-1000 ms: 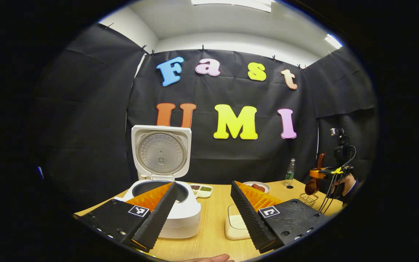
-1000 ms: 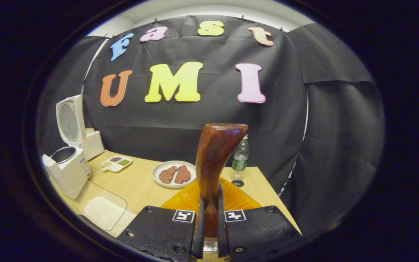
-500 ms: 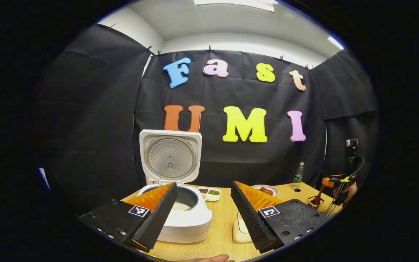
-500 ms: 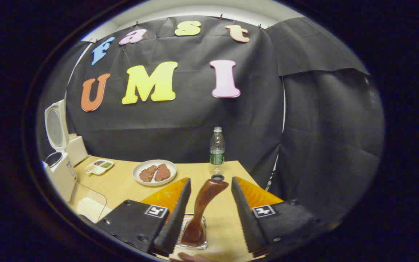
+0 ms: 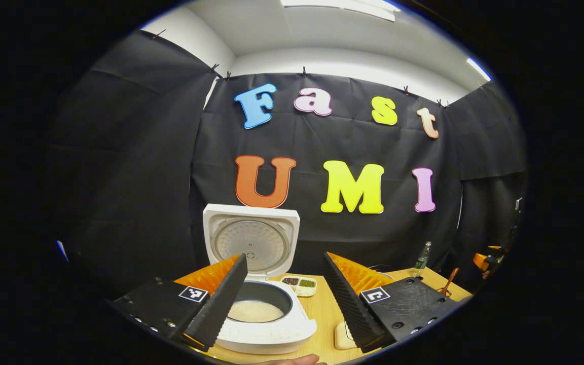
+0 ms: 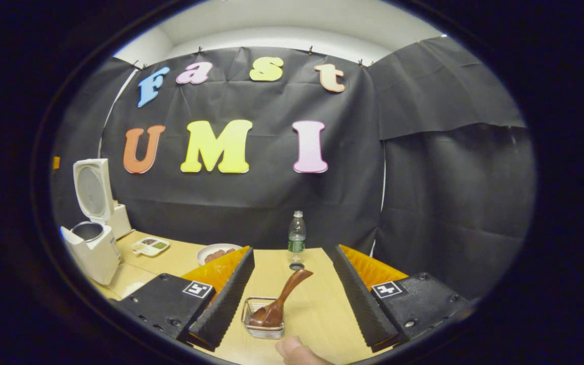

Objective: Close the left gripper, press the button to open the rice cooker; take a wooden spoon from the chopstick holder with the right hand, scoop a spoonful of rice and pour it into the rice cooker, then put the wooden spoon back into the chopstick holder.

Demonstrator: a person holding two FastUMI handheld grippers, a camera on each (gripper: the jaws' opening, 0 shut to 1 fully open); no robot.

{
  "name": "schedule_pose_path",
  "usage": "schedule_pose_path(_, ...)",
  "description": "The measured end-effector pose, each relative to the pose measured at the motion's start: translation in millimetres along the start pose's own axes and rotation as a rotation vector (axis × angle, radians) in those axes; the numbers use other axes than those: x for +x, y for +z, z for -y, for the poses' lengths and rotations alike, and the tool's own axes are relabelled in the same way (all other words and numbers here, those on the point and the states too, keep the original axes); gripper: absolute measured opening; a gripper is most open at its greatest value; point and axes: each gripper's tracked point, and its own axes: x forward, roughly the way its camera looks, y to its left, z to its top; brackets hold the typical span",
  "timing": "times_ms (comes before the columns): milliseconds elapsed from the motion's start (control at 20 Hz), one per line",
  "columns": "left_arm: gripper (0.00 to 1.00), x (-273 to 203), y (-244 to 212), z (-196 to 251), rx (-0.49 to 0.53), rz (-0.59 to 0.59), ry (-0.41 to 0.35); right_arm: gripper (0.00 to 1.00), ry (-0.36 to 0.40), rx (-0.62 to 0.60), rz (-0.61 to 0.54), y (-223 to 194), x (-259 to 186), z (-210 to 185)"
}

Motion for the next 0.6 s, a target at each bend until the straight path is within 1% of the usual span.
schedule_pose_path(150, 0.94, 18.1, 17.4, -17.6, -0.003, -0.004, 0.023, 0.99, -0.005, 0.034, 0.019, 15.6, -22.8, -0.5)
schedule_pose_path(250, 0.94, 32.5, 27.7, -27.0, 0.008, 0.004, 0.034, 0.98, 0.005, 0.054, 0.028, 23.6, -37.5, -6.9)
schedule_pose_path(400, 0.94, 59.5, 44.0, -32.0, -0.004, 0.024, 0.012, 0.99, 0.033, 0.069, 0.051, 36.3, -55.5, -17.3)
schedule_pose_path(450, 0.94, 66.8, 47.0, -28.5, -0.002, 0.029, -0.011, 0.99, 0.039, 0.074, 0.062, 41.4, -61.2, -19.9)
schedule_pose_path(550, 0.94, 88.2, 54.7, -30.7, 0.036, 0.051, -0.033, 0.99, 0.042, 0.091, 0.091, 52.0, -68.0, -24.7)
schedule_pose_path(600, 0.93, 101.7, 57.0, -35.8, 0.056, 0.060, -0.027, 0.99, 0.046, 0.096, 0.098, 53.8, -71.0, -29.1)
